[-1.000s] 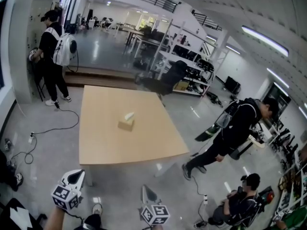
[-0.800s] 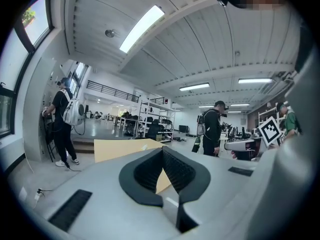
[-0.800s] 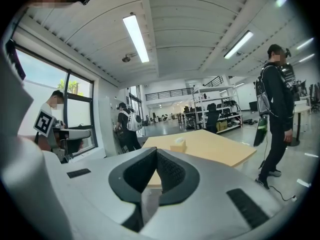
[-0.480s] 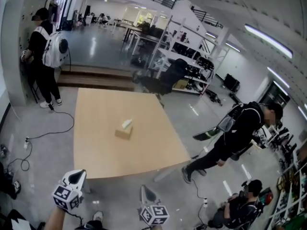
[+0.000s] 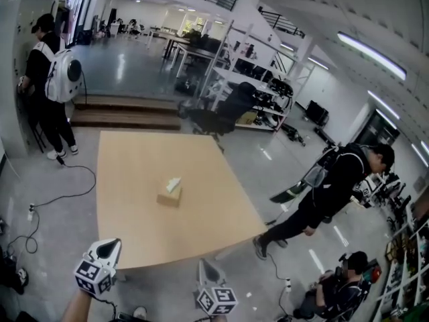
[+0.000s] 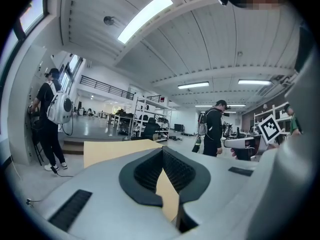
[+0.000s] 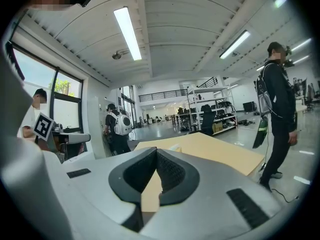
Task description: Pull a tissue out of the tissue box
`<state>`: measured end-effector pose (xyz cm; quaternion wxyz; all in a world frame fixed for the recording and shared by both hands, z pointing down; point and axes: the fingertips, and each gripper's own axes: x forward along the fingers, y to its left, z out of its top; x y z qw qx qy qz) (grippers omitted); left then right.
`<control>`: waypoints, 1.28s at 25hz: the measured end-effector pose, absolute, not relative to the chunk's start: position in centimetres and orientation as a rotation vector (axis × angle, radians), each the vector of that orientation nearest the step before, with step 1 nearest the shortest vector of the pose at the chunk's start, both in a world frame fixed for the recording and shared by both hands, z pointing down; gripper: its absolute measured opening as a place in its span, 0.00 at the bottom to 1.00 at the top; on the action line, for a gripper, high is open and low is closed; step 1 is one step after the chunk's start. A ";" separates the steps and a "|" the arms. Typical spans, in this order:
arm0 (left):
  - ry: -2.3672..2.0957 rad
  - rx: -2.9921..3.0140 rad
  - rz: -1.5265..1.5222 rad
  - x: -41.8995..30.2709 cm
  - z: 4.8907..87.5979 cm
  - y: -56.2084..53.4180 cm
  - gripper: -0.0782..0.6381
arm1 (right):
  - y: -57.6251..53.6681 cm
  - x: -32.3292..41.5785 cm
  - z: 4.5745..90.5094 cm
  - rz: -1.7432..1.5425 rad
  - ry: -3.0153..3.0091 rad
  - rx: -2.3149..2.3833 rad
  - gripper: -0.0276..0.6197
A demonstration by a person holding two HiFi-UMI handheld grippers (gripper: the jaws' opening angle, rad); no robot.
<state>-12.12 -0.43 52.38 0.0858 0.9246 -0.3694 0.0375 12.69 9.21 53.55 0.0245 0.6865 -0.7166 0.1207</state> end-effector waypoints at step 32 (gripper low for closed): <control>-1.152 2.736 0.118 -9.3 52.6 -12.9 0.12 | -4.9 15.7 54.0 0.361 -2.268 2.065 0.06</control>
